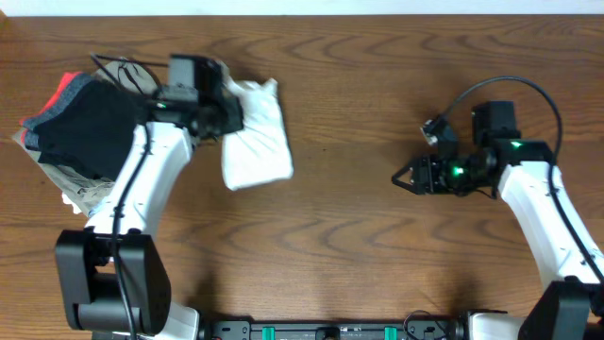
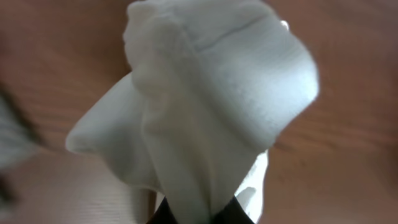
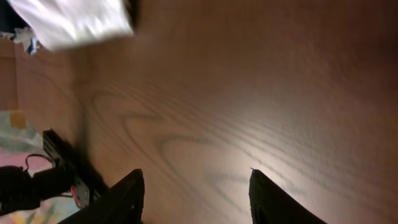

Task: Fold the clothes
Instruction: 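Lift the white bundle with the left gripper onto the clothes stack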

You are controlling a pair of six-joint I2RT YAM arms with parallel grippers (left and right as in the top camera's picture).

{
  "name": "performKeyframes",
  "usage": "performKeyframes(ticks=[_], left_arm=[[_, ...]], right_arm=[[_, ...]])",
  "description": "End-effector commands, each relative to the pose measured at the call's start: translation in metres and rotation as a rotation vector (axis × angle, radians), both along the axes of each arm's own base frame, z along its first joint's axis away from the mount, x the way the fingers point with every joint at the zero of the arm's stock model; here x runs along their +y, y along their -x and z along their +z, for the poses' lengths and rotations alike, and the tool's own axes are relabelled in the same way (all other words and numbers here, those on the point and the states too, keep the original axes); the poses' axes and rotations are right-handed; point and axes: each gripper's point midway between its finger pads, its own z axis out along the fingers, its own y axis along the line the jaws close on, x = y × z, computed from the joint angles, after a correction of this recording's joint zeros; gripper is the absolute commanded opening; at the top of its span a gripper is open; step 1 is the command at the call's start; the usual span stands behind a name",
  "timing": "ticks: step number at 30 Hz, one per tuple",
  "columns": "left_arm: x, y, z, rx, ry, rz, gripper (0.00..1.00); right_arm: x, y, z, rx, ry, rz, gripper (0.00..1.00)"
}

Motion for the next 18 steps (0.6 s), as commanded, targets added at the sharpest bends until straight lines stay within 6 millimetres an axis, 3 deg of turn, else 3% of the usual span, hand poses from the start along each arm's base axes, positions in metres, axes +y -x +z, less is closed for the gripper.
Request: performKeyframes(ticks=[1,11,14,18], left_arm=[[0.035,-0.021,0.04,-0.11,-0.111,0.045,0.06],[0.108,-0.045,0.116,-0.26,-0.14,0.2,0.06],[0.137,-0.045,0.13,-0.287,-0.142,0.272,0.06],[0.178,-0.038,0.134,-0.289,-0.122,0.395,0.06]], right_arm=[[-0.008,0.004,0.001,-0.02,0.015,0.029,0.53],[-0.018,0.01,-0.007,0.018,0.082,0.018,0.54],[-0.019,0.01,-0.007,0.017,0.086,0.018,0.54],[-0.023,0.011,-0.01,0.022,0.111,0.014,0.55]])
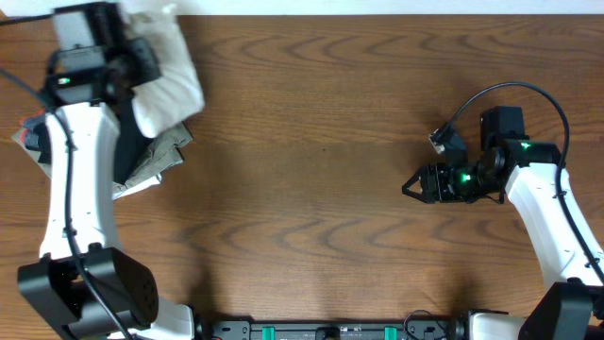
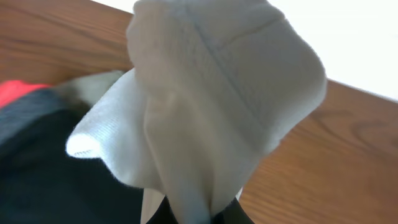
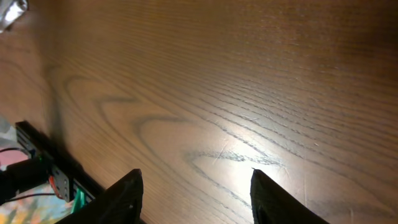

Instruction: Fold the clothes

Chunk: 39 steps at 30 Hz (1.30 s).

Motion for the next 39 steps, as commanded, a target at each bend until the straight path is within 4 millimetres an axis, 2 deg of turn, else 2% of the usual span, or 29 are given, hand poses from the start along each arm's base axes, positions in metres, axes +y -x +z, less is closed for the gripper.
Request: performKeyframes(ticks=[1,6,10,14,24,27,29,32,34,37,39], left_arm=[[0.037,0.007,0.02,-0.048,0.017,0.109,0.06],[0.08,0.022,0.019,-0.047,0.037,0.22,0.06],[0.106,0.037,0.013,-0.022,0.048,0.287,0.07],[0.119,0.05,-0.002,0.031,0.067,0.328,0.07],[0.144,0.065,-0.044,0.137,0.108,0.394,0.07],[0.152,0.071,-0.05,0.156,0.116,0.415,0.11],[0.158,0.076,-0.051,0.162,0.116,0.434,0.17],[0.173,0.088,-0.052,0.173,0.107,0.481,0.4],[0.184,0.098,-0.054,0.18,0.123,0.53,0.68],[0.197,0.113,-0.057,0.172,0.211,0.651,0.77],[0.194,0.112,-0.054,0.14,0.302,0.642,0.78]], right_arm=[[-0.004,-0.001,0.0,-0.015,0.021,0.006,0.54],[-0.004,0.0,0.0,-0.012,0.021,0.006,0.55],[-0.004,0.0,0.0,-0.01,0.021,0.006,0.54],[-0.004,0.0,0.0,-0.009,0.021,0.006,0.55],[-0.004,0.007,0.0,0.023,0.019,0.006,0.54],[-0.004,0.007,0.0,0.022,0.019,0.006,0.55],[-0.004,0.007,0.0,0.022,0.019,0.006,0.55],[-0.004,0.008,-0.001,0.026,0.019,0.006,0.55],[-0.004,0.009,-0.001,0.031,0.019,0.006,0.55],[-0.004,0.01,-0.001,0.034,0.019,0.007,0.55],[-0.004,0.01,-0.001,0.033,0.019,0.007,0.55]])
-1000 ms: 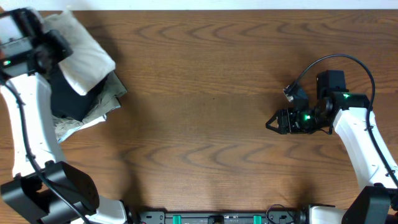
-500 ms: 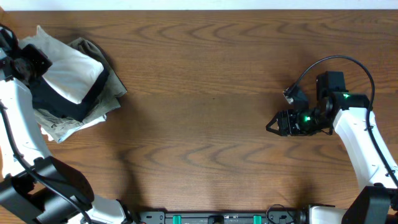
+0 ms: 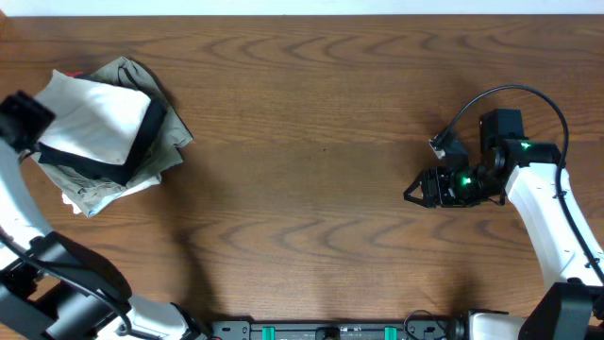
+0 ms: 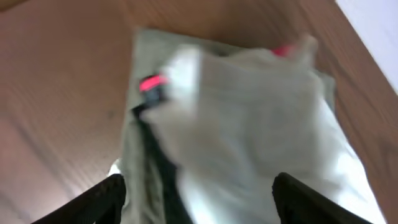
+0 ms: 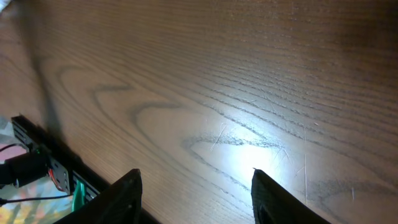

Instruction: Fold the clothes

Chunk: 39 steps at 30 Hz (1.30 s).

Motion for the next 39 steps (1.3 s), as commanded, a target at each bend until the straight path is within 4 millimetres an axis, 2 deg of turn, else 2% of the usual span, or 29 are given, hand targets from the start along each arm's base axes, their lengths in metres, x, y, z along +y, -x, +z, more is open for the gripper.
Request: performKeyframes(ticks=[1,5,7,9,10,12,13,14,17,20,22,26,29,31,34,37,39], left_arm=[[-0.004,-0.001,0.005,-0.102,0.138,0.031,0.78],[-0.035,-0.028,0.028,-0.282,0.261,-0.17,0.73],[-0.052,-0.04,0.045,-0.376,0.296,-0.289,0.63],[-0.07,-0.052,0.064,-0.476,0.306,-0.427,0.57],[-0.076,-0.056,0.071,-0.512,0.299,-0.477,0.51],[-0.071,-0.06,0.073,-0.517,0.261,-0.475,0.35],[-0.065,-0.06,0.071,-0.5,0.241,-0.443,0.28],[-0.055,-0.059,0.065,-0.468,0.219,-0.384,0.26],[-0.026,-0.051,0.043,-0.362,0.156,-0.218,0.26],[-0.011,-0.045,0.02,-0.278,0.128,-0.144,0.27],[-0.007,-0.04,0.002,-0.223,0.144,-0.119,0.28],[-0.001,-0.021,-0.05,-0.043,0.185,-0.056,0.3],[-0.006,-0.015,-0.087,0.043,0.263,-0.044,0.3],[-0.011,-0.012,-0.102,0.072,0.305,-0.045,0.31],[-0.015,-0.015,-0.105,0.062,0.334,-0.058,0.28],[-0.015,-0.02,-0.09,0.019,0.315,-0.072,0.29],[-0.014,-0.023,-0.073,-0.021,0.289,-0.082,0.29]], right_arm=[[-0.001,-0.001,0.003,-0.019,-0.002,0.009,0.55],[-0.001,-0.002,0.003,-0.02,-0.002,0.009,0.55],[-0.001,-0.002,0.003,-0.022,-0.002,0.009,0.56],[-0.001,-0.002,0.003,-0.022,-0.002,0.009,0.55],[-0.001,-0.002,0.003,-0.022,-0.002,0.009,0.55],[-0.001,-0.002,0.003,-0.022,-0.002,0.009,0.55],[-0.001,-0.002,0.003,-0.022,-0.002,0.009,0.55],[-0.001,-0.002,0.003,-0.022,-0.002,0.009,0.55],[-0.001,-0.002,0.003,-0.022,-0.002,0.009,0.56],[-0.001,-0.002,0.003,-0.022,-0.002,0.009,0.55],[-0.001,-0.002,0.003,-0.022,-0.002,0.009,0.55],[-0.001,-0.001,0.002,-0.016,-0.002,0.01,0.55],[0.0,0.0,0.002,-0.014,-0.002,0.011,0.55],[0.0,0.0,0.002,-0.015,-0.002,0.011,0.56],[0.0,0.0,0.002,-0.014,-0.002,0.012,0.56],[0.0,0.0,0.002,-0.015,-0.002,0.012,0.56],[0.0,0.0,0.002,-0.015,-0.002,0.012,0.56]])
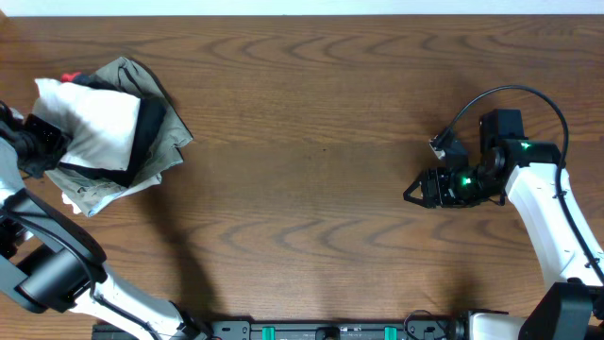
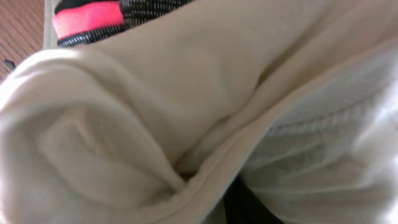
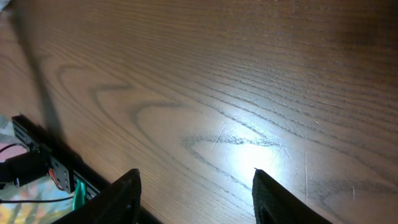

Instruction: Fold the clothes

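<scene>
A folded white garment (image 1: 94, 130) lies on top of a pile at the table's left end, over a black piece (image 1: 148, 140) and an olive-grey piece (image 1: 170, 123). My left gripper (image 1: 42, 144) is pressed against the white garment's left edge. In the left wrist view, white cloth (image 2: 186, 112) fills the frame, with a red band (image 2: 87, 15) at the top. A dark shape shows at the bottom, and the jaws are buried in cloth. My right gripper (image 1: 415, 192) hovers open over bare wood at the right, and its fingers (image 3: 124, 199) hold nothing.
The pile sits close to the table's left and far edges. A red scrap (image 1: 68, 77) pokes out at its far left. Brown wood table (image 1: 311, 170) stretches between the pile and the right arm. A black rail with green clips (image 1: 330, 331) runs along the front edge.
My left gripper was open and a little left of the pile; now it is pushed into the white garment's left edge, which is bunched up. The right arm has not moved.
My left gripper held the folded white garment over the table beside the pile. Then it held it above the pile's far side. Then the garment lay on the pile and the gripper was open, apart from it. Now the gripper is against the garment.
</scene>
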You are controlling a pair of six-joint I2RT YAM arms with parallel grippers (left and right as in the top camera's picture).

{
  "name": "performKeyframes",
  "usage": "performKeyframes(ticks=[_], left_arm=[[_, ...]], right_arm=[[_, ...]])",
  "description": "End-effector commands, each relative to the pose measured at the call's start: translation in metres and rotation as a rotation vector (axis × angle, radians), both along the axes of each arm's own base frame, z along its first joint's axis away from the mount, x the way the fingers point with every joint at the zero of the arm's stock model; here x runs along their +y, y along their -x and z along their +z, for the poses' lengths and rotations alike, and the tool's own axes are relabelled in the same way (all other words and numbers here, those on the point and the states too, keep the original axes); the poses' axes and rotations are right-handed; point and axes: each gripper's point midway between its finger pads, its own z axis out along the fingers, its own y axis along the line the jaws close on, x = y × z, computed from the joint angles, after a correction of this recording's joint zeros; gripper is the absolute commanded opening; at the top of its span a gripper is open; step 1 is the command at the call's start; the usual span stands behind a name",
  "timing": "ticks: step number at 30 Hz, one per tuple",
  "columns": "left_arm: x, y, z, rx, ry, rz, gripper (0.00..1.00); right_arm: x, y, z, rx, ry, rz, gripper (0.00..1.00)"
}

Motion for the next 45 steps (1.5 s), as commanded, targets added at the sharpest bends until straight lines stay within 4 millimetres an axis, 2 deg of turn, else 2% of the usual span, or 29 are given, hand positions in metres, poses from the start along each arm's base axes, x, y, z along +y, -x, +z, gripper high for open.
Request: performKeyframes(ticks=[1,5,9,11,13,15,18,23,27,29,33,36,39,42,45], left_arm=[[-0.002,-0.005,0.031,-0.075,-0.046,-0.022,0.29],[-0.006,-0.015,0.094,-0.246,-0.124,-0.056,0.3],[-0.023,-0.015,0.161,-0.414,-0.197,-0.105,0.46],[-0.034,-0.01,0.184,-0.458,-0.216,-0.126,0.54],[-0.048,-0.005,0.199,-0.473,-0.228,-0.144,0.56],[-0.067,-0.002,0.208,-0.478,-0.251,-0.203,0.67],[-0.102,-0.001,0.213,-0.457,-0.282,-0.305,0.79],[-0.167,-0.002,0.202,-0.351,-0.352,-0.477,0.86],[-0.208,-0.005,0.191,-0.281,-0.411,-0.573,0.97],[-0.227,-0.004,0.186,-0.243,-0.441,-0.614,1.0],[-0.255,-0.002,0.182,-0.23,-0.443,-0.686,0.98],[-0.261,0.0,0.18,-0.223,-0.433,-0.704,0.98],[-0.263,0.008,0.175,-0.193,-0.418,-0.714,0.98],[-0.264,0.021,0.169,-0.143,-0.403,-0.74,0.98],[-0.273,0.037,0.179,-0.182,-0.399,-0.801,0.98]], right_arm=[[-0.001,-0.001,0.003,-0.019,-0.002,0.011,0.56],[0.0,-0.001,0.003,-0.02,-0.003,0.011,0.56],[0.0,-0.002,0.003,-0.022,-0.003,0.011,0.56],[-0.001,-0.004,0.003,-0.031,-0.002,0.011,0.56],[-0.001,-0.009,0.003,-0.057,0.0,0.011,0.56],[-0.001,-0.017,0.004,-0.091,0.002,0.011,0.59],[-0.004,-0.033,0.006,-0.16,0.018,0.0,0.99],[-0.027,-0.066,0.005,-0.284,0.155,-0.05,0.99],[-0.068,-0.103,0.01,-0.421,0.383,-0.155,0.99],[-0.072,-0.116,0.018,-0.483,0.402,-0.174,0.99],[-0.073,-0.135,0.033,-0.579,0.396,-0.191,0.99],[-0.067,-0.137,0.042,-0.619,0.37,-0.165,0.99],[-0.055,-0.127,0.058,-0.65,0.315,-0.118,0.99],[-0.055,-0.114,0.091,-0.699,0.288,-0.188,0.99],[-0.057,-0.092,0.132,-0.777,0.274,-0.25,0.99]])
